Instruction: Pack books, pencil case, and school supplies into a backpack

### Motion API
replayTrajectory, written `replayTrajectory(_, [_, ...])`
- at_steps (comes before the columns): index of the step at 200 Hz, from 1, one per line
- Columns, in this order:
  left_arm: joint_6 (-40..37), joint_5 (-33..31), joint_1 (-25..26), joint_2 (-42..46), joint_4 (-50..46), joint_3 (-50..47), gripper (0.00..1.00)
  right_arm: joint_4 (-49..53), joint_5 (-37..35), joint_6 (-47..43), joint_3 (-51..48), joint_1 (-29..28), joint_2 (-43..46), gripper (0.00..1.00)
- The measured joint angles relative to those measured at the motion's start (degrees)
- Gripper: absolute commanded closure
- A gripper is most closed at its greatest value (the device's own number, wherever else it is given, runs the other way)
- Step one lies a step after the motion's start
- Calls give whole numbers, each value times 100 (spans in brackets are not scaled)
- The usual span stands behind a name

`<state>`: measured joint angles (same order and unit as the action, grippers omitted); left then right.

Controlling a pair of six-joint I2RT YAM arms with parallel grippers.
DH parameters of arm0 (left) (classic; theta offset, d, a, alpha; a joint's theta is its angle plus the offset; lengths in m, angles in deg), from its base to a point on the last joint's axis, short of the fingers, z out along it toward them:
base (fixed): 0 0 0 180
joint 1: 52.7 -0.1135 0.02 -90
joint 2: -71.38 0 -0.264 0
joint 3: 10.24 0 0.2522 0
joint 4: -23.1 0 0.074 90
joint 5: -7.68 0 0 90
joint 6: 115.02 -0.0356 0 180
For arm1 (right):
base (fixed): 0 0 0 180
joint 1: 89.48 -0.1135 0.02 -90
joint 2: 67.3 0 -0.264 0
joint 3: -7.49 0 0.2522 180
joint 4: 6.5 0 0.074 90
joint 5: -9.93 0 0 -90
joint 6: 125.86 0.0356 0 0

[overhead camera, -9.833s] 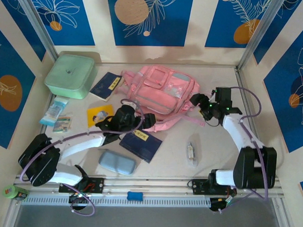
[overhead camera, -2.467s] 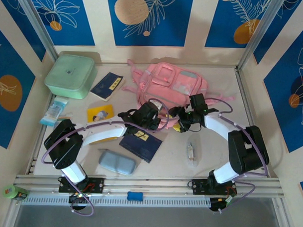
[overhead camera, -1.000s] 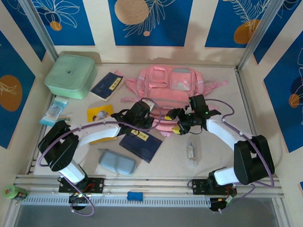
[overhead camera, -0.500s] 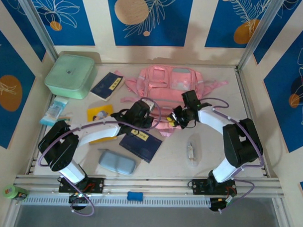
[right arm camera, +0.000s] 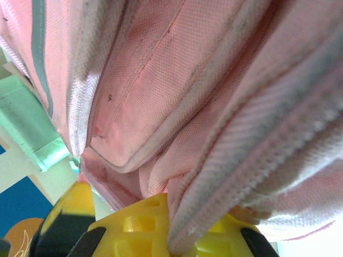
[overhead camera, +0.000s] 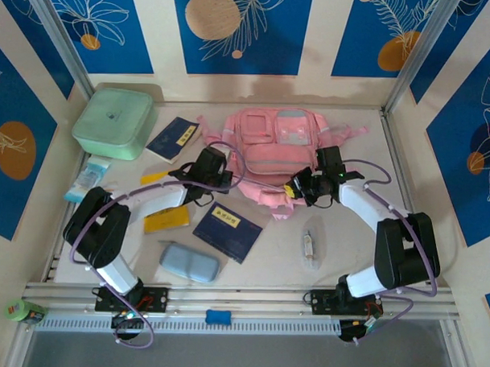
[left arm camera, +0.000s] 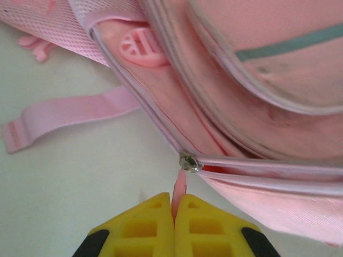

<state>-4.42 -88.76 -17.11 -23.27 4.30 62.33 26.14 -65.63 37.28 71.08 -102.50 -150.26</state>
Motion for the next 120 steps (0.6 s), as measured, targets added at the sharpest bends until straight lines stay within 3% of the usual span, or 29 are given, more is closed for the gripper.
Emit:
replayTrajectory(49, [4, 302, -577, -640, 98, 573, 100, -164, 87, -72, -61, 7, 109, 100])
replayTrajectory(120, [9, 599, -861, -1360, -28, 1419, 100, -540, -57, -24, -208, -28, 144, 100])
